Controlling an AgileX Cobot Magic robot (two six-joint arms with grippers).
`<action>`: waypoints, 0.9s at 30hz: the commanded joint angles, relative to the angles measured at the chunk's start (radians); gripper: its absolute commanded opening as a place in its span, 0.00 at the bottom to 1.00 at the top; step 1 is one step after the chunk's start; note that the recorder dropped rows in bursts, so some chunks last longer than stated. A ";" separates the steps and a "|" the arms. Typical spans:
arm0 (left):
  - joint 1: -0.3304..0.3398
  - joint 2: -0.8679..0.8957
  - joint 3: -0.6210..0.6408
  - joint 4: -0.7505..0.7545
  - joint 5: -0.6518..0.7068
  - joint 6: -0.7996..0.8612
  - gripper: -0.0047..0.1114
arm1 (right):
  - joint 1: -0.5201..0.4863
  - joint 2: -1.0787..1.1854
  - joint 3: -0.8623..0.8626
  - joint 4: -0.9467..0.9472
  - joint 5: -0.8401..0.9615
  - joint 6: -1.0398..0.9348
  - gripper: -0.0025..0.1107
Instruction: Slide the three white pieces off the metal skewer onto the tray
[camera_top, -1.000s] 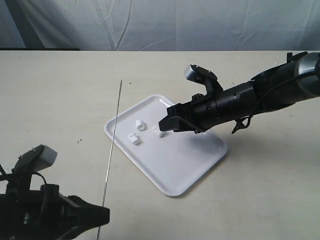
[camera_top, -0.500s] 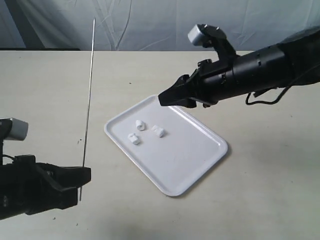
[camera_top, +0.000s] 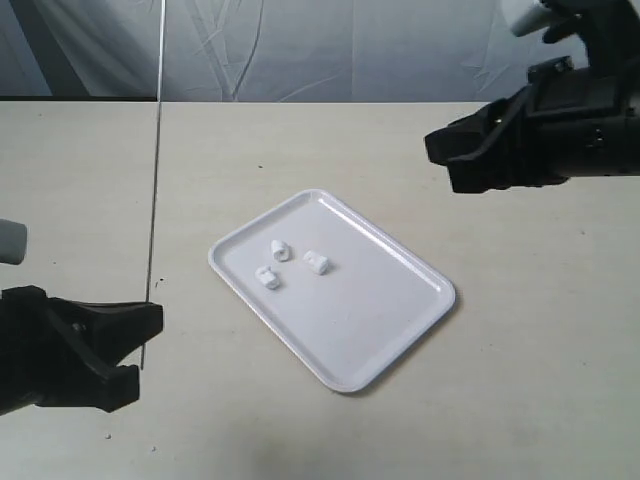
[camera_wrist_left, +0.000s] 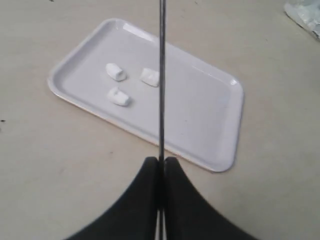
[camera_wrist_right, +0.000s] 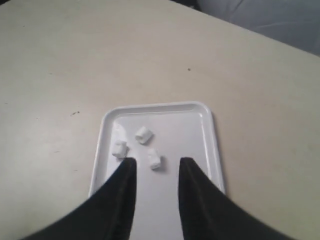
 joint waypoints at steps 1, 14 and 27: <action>-0.002 0.113 -0.033 -0.014 0.083 -0.028 0.04 | -0.001 -0.123 0.037 -0.182 -0.002 0.237 0.27; -0.002 0.643 -0.276 -0.014 0.175 -0.015 0.04 | -0.001 -0.432 0.050 -0.307 0.122 0.411 0.27; 0.000 0.961 -0.426 -0.014 0.267 -0.045 0.04 | -0.001 -0.736 0.050 -0.329 0.319 0.555 0.27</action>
